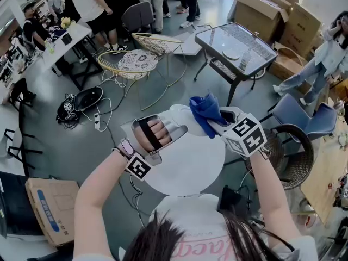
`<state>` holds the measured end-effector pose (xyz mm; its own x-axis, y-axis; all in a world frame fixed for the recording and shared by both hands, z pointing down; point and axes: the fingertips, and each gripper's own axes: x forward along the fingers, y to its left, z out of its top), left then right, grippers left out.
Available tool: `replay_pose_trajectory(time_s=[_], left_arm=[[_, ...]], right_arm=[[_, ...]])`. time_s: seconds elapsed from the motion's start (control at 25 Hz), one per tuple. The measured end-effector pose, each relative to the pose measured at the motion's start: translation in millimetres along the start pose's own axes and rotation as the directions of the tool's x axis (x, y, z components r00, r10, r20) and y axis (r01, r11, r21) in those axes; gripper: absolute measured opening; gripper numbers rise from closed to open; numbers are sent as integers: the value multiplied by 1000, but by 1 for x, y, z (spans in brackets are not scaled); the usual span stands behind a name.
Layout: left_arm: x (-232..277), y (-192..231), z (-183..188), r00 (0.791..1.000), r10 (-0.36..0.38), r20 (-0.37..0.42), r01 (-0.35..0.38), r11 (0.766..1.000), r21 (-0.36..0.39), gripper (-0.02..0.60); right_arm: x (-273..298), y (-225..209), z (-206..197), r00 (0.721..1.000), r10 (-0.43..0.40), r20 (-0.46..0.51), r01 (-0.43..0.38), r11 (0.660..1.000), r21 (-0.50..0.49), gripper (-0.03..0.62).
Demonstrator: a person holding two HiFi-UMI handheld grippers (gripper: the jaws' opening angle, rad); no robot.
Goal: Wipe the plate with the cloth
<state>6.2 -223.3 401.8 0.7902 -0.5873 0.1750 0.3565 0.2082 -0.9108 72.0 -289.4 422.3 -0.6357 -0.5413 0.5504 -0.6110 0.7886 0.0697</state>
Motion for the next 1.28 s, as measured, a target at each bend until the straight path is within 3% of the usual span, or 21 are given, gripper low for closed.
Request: replay_pose_trajectory(time_s=[0.36,0.48,0.6,0.68,0.76,0.8,0.84,0.92,1.0,1.08,1.12,1.2,1.28], left_arm=[[0,6,1,1000,30,-4,-30,997,-66,21],[-4,9,-7,998,48,-47,-54,988,-142,21],[-9,17,-22,991,69,-114,-102,942,-319,20],[-14,24,-31,983,82,-164,-150,877,-457,20],[-21,27,-41,972,90,-215,-204,775,-598,20],[-24,27,-45,967,90,-239,-232,706,-669,20],[-27,26,-50,961,88,-262,-258,624,-737,20],[-31,24,-59,952,75,-297,-299,435,-849,20],[-32,21,-64,950,59,-308,-313,249,-917,18],[-34,21,-66,954,60,-294,-299,96,-950,17],[-35,21,-66,955,69,-287,-288,8,-958,18],[-39,18,-65,953,89,-288,-268,-190,-945,17],[-44,11,-62,956,80,-282,-240,-338,-910,17]], right_arm=[[-9,-24,-58,992,-116,-51,121,986,112,133],[-20,-33,-68,981,-183,-56,189,972,137,133],[-37,-39,-66,971,-239,-29,240,959,150,133],[-49,-38,-57,966,-259,13,254,953,165,133],[-59,-33,-45,960,-273,66,256,948,187,133],[-63,-30,-38,957,-274,97,250,947,203,133],[-67,-26,-31,954,-270,128,238,946,220,133],[-73,-18,-17,949,-255,187,205,946,252,133],[-77,-10,-3,941,-240,238,175,948,267,133],[-78,1,10,933,-220,286,145,955,260,133],[-78,7,16,928,-207,309,131,959,250,133],[-77,20,26,919,-183,349,105,967,232,133],[-77,31,33,909,-167,381,84,971,225,133]])
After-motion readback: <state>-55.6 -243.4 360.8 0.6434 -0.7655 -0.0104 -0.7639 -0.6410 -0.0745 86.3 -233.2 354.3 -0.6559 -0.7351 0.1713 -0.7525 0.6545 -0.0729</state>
